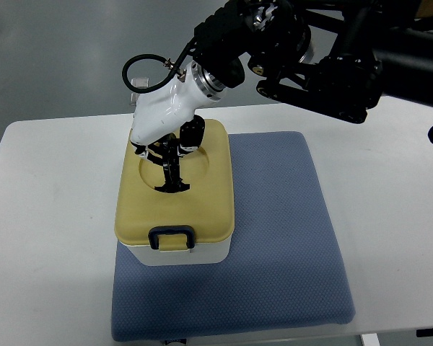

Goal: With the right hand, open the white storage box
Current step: 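Lift the yellow lid by its handle up off the white box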

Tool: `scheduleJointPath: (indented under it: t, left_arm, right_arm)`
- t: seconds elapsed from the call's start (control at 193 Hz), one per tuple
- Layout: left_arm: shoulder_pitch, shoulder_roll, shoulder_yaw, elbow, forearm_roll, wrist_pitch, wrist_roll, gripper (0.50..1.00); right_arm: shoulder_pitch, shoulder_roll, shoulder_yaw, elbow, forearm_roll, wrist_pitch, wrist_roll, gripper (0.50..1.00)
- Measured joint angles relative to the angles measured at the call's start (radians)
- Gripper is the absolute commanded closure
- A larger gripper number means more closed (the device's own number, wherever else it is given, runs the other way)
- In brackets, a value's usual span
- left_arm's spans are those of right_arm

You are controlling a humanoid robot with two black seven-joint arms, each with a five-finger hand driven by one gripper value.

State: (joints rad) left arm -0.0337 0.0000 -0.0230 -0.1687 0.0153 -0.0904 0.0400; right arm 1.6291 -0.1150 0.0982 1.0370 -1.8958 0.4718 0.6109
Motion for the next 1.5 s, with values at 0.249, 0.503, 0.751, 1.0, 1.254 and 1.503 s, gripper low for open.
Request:
scheduleJointPath:
  t: [0.249,0.503,0.751,1.0,1.254,1.503]
  left_arm:
    - [0.0,0.0,0.0,0.0,0.0,0.0,0.0,0.5]
    - [0.0,0.0,0.0,0.0,0.0,0.0,0.0,0.5]
    - [0.0,0.0,0.0,0.0,0.0,0.0,0.0,0.5]
    - [0.0,0.0,0.0,0.0,0.0,0.0,0.0,0.5]
    - [0.0,0.0,0.0,0.0,0.0,0.0,0.0,0.5]
    - [0.0,0.0,0.0,0.0,0.0,0.0,0.0,0.5]
  right_arm:
    - [0.001,0.0,-0.001,0.0,0.0,-0.024,0.0,1.0]
    - [0.041,-0.004,0.006,-0.001,0.007,-0.037,0.0,1.0]
    - [0.056,-0.035,0.028,-0.019,0.045,-0.033,0.0,1.0]
    - [0.047,-0.084,0.043,-0.116,0.221,-0.002,0.0,1.0]
    - [-0.009,-0.159,0.03,-0.257,0.389,0.016,-0.002,1.0]
    - [-0.094,-0.263,0.021,-0.328,0.394,0.035,-0.022,1.0]
